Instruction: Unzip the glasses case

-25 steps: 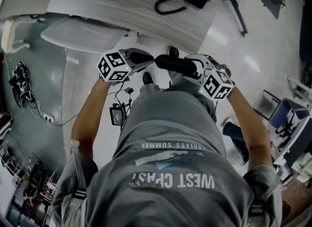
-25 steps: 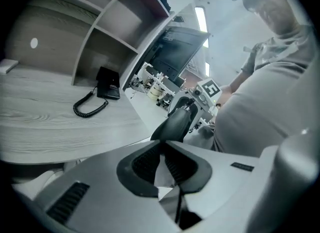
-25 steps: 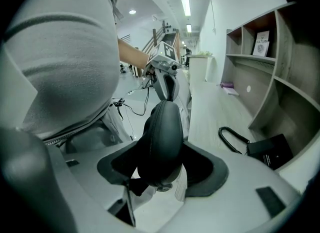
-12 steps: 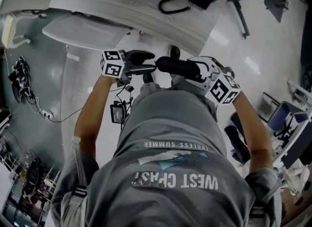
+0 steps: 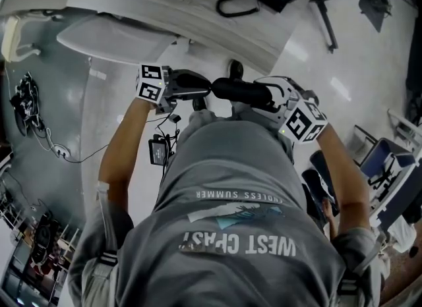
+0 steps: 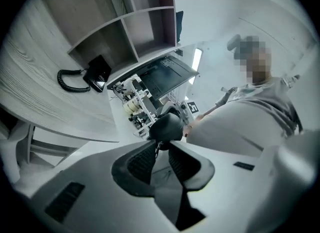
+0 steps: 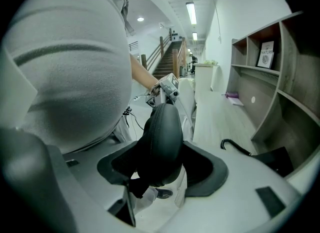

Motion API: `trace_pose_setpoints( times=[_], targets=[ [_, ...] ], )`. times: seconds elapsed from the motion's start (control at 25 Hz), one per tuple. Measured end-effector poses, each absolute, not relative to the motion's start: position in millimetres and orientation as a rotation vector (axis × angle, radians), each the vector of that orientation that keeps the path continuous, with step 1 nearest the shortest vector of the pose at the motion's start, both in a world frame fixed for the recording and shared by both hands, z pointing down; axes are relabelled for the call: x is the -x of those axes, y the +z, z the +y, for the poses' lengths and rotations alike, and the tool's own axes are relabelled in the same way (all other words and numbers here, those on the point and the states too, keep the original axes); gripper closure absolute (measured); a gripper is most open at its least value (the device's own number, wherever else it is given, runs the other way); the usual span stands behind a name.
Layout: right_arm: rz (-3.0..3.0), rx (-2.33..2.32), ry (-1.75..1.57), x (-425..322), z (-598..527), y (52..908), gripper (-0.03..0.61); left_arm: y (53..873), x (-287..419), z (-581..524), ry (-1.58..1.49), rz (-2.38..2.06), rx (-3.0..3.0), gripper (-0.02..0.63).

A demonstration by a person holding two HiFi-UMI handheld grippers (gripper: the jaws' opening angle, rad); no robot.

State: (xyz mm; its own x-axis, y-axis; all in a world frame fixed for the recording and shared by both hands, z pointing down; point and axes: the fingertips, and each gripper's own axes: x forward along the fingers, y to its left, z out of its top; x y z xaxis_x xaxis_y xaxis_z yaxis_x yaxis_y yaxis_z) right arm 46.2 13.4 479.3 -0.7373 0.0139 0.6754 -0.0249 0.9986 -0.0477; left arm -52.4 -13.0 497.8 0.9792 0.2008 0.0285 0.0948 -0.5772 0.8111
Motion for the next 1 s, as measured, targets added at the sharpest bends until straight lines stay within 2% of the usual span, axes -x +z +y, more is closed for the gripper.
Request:
trace_pose_setpoints(
  times=[0.16,0.32,0.44,0.6,0.88,1.0],
  targets=[
    [-2.401,-0.013,0.074,-46,14,480,0.303,498,57,-23,0.145,0.140,-2.198,0.589],
    [-2.403,-0.029,0.093,-45,14,480,0.303,494,55,-19,0.163,0.161,-2.209,0.588],
    [-2.414,-0.036,0.089,-45,14,480,0.303,498,55,-16,0.149,0.172,-2.218,0.561],
    [-2.422,-0.035,0.086,-45,14,478,0.303,502,53,-15,0.158,0.172,-2.229,0.472],
    [-2.426,-0.035,0.090,-42,14,473,0.302,502,47,-8,0.178,0.196,-2.233,0.467],
    [-2.433,-0.033,0.109,-41,13,472,0.302,507,49,-16,0.160,0.151,-2.247,0.395]
  ],
)
